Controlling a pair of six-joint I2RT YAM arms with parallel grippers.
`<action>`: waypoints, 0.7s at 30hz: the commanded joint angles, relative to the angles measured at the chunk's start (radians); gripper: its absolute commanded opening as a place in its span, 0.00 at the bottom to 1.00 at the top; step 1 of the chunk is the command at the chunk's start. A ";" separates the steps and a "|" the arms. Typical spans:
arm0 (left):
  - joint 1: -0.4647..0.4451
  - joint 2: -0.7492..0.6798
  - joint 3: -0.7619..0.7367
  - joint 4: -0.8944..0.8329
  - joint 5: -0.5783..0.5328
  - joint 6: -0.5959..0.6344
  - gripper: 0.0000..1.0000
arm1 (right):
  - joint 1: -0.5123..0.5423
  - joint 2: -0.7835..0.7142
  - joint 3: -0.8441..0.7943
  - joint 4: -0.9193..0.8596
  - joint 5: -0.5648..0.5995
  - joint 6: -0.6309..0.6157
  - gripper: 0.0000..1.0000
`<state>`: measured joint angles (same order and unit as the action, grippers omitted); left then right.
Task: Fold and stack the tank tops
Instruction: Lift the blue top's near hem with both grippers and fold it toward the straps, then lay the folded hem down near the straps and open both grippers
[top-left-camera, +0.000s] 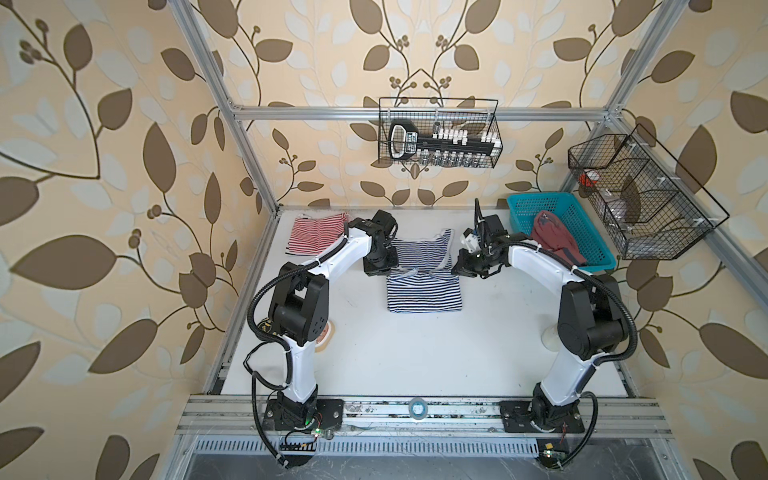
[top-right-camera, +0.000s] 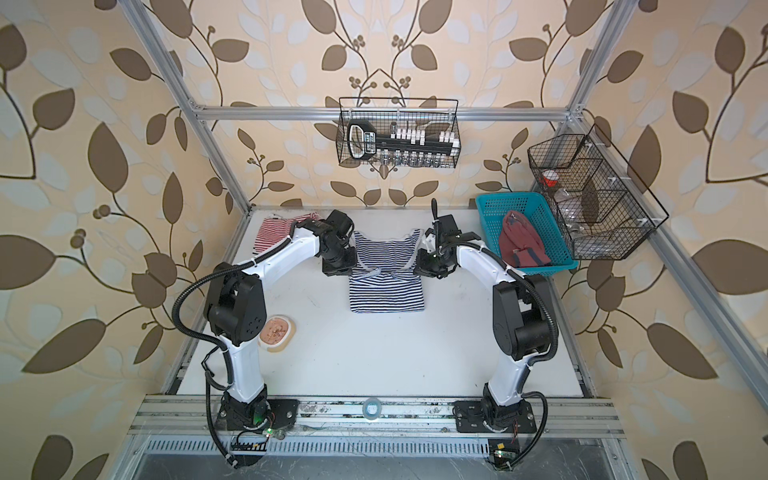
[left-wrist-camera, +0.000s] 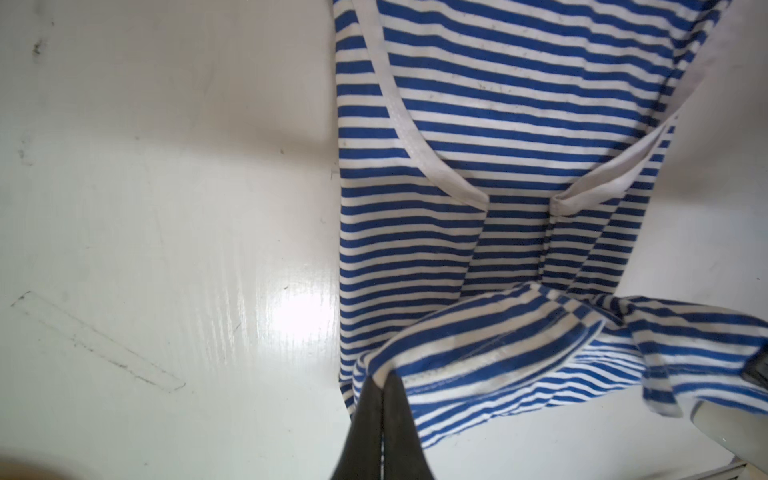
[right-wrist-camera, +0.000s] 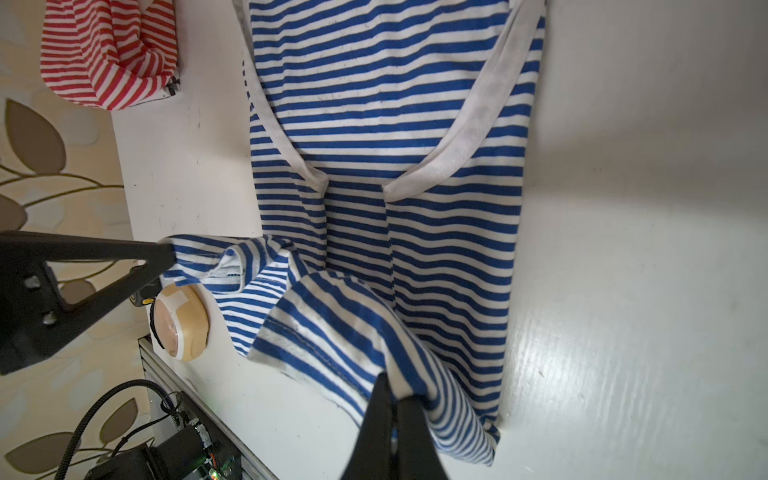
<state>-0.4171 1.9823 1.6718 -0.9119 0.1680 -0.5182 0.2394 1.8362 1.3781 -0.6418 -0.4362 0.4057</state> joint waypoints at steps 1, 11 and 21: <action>0.017 0.037 0.073 -0.034 0.032 0.033 0.00 | -0.015 0.057 0.057 -0.029 -0.032 -0.032 0.00; 0.064 0.156 0.147 -0.015 0.089 0.014 0.07 | -0.051 0.219 0.165 -0.025 -0.078 -0.022 0.12; 0.092 0.238 0.259 -0.017 0.160 -0.020 0.33 | -0.081 0.273 0.216 -0.007 -0.098 0.016 0.33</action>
<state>-0.3378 2.2169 1.8847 -0.9134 0.2867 -0.5262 0.1730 2.0964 1.5711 -0.6540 -0.5121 0.4129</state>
